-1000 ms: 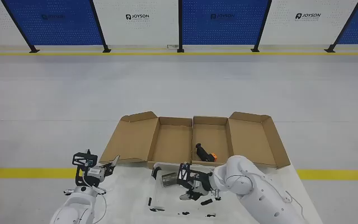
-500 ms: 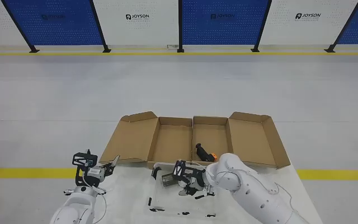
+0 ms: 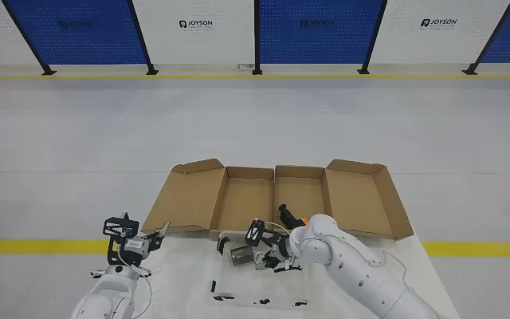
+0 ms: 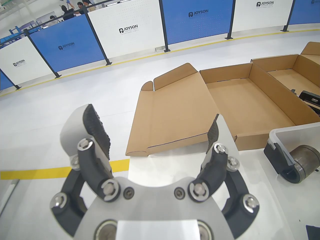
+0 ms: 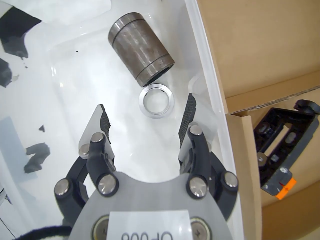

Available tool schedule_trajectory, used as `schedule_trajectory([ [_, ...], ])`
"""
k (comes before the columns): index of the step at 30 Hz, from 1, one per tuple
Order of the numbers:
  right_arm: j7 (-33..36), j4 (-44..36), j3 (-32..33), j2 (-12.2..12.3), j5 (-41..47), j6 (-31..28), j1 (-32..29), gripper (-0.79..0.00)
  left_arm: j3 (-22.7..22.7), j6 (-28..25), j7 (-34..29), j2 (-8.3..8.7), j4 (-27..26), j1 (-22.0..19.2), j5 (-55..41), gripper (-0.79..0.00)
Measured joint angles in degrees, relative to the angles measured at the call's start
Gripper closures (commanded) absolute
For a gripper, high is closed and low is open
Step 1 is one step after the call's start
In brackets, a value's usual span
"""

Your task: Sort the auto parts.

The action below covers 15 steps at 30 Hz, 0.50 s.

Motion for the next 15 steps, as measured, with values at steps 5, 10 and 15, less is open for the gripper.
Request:
schedule_trajectory([
  [5, -1.21, 3.28, -1.56, -1.23, -0.09, 0.23, 1.45, -0.674, 0.0, 0.0, 0.0, 0.0, 0.0, 0.0, 0.0, -0.785],
  [10, -1.37, 5.59, -2.88, -2.27, 0.38, -0.53, 2.49, -0.668, 0.0, 0.0, 0.0, 0.0, 0.0, 0.0, 0.0, -0.785],
  [15, -1.21, 7.3, -4.17, -3.23, 0.88, -1.32, 3.06, -0.659, 0.0, 0.0, 0.0, 0.0, 0.0, 0.0, 0.0, -0.785],
])
